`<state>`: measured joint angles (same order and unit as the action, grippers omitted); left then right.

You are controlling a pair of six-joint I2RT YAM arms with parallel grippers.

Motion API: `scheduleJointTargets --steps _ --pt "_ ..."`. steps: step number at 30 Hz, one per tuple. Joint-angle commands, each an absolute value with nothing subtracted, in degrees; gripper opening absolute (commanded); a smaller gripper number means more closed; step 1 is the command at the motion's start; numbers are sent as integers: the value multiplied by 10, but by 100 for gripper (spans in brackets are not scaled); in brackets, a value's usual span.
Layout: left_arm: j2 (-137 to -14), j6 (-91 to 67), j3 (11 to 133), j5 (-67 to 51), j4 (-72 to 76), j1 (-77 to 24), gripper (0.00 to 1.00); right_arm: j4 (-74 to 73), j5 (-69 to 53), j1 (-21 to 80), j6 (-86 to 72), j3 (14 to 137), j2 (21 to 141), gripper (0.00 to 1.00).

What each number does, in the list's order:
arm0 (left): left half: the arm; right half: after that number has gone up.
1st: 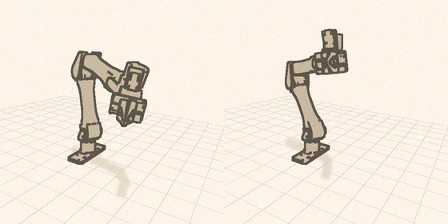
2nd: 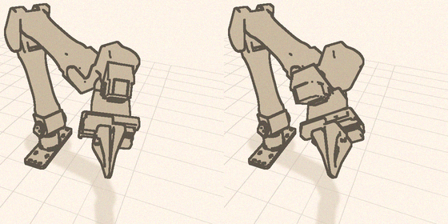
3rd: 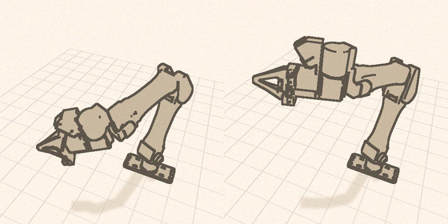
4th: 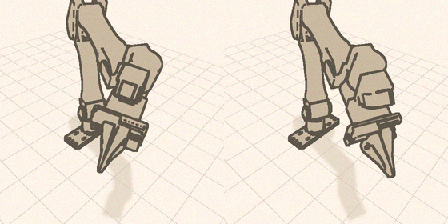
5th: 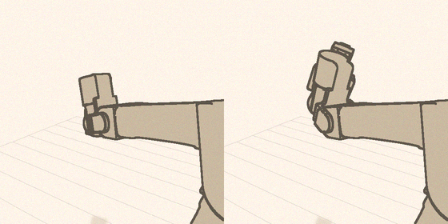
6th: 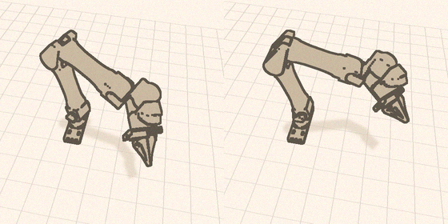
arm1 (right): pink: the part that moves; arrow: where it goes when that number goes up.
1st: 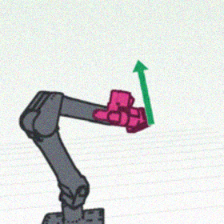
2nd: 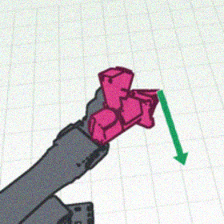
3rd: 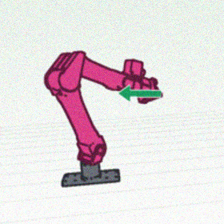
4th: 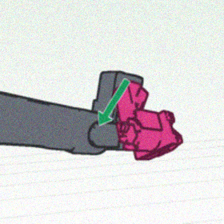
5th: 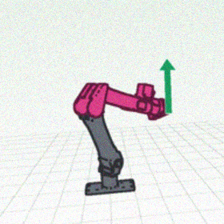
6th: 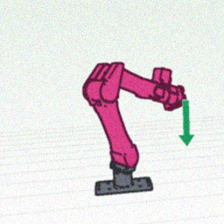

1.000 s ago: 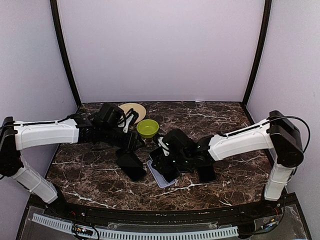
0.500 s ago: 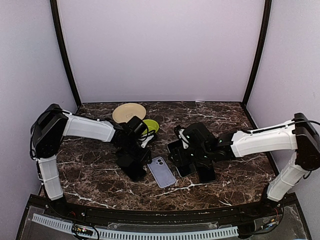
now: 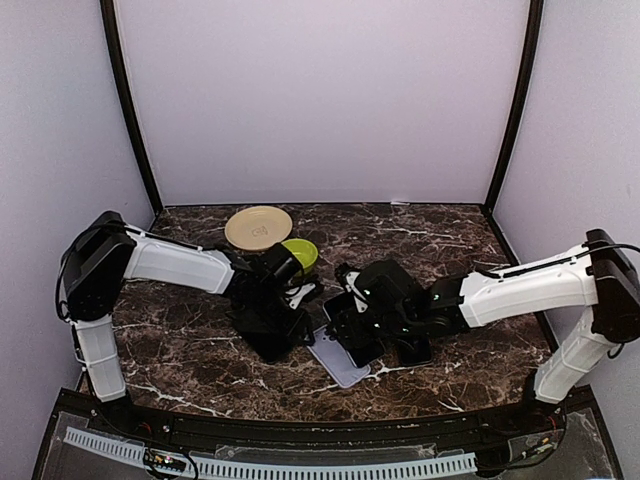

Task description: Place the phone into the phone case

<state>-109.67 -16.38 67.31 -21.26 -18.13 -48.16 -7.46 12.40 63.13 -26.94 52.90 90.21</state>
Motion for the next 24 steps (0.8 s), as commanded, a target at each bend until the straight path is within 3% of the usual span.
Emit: scheduleJointTargets --steps 1,8,24 --pt "-1034 -210 648 -201 -180 -481 34 26 123 661 -253 527 914 30" --pt "-971 -234 622 -127 -184 -434 42 45 100 679 -238 560 991 28" --pt "-935 -230 596 -117 -171 -410 44 28 167 687 -254 565 1046 24"
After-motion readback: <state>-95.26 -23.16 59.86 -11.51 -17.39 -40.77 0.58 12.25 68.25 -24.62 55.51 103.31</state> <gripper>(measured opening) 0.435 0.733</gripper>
